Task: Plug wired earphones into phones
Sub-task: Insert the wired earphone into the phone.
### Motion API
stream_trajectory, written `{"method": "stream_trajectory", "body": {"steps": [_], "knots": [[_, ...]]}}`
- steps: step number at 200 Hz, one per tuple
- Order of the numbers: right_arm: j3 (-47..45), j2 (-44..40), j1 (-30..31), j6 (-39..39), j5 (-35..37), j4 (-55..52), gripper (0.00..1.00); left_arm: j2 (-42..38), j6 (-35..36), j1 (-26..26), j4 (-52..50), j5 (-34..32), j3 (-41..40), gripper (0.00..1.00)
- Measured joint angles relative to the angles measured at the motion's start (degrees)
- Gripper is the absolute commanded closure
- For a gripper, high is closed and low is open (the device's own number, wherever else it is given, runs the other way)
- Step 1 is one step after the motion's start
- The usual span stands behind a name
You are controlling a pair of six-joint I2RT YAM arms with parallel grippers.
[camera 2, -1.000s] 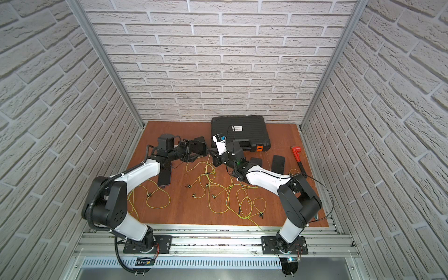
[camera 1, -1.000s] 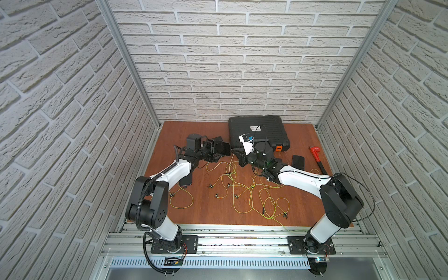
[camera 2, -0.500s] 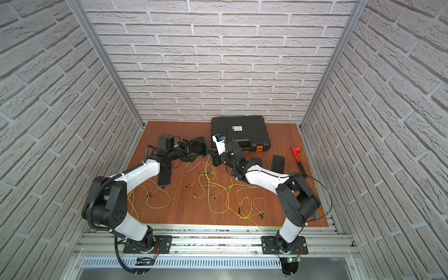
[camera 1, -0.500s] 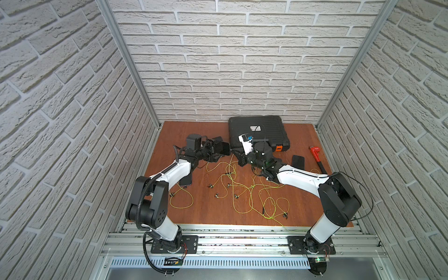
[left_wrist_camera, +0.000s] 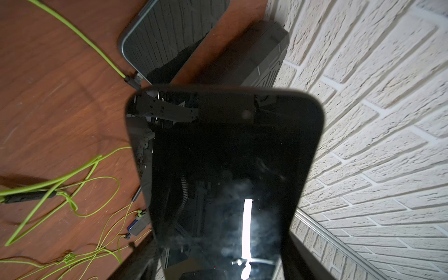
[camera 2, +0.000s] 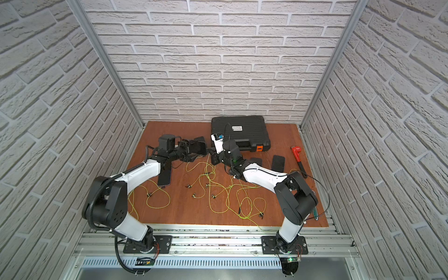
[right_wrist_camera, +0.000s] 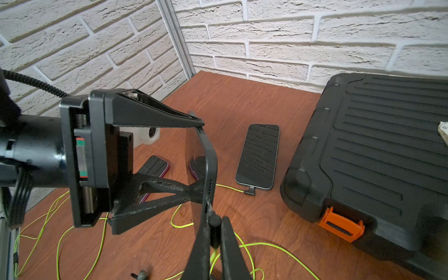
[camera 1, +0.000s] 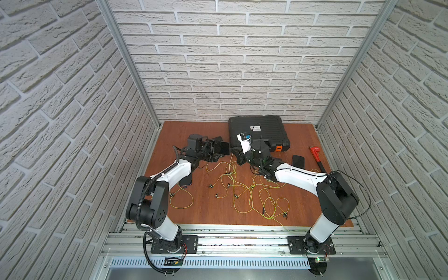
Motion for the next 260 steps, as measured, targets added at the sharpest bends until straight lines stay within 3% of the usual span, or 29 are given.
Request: {"method": "stream_trajectory", "body": {"steps": [260], "knots": [[2.10, 2.25, 0.42, -0.15, 0.61, -0.76, 0.94, 0.15, -2.80, -0.46, 2.16, -1.57, -1.07, 1.00]]}}
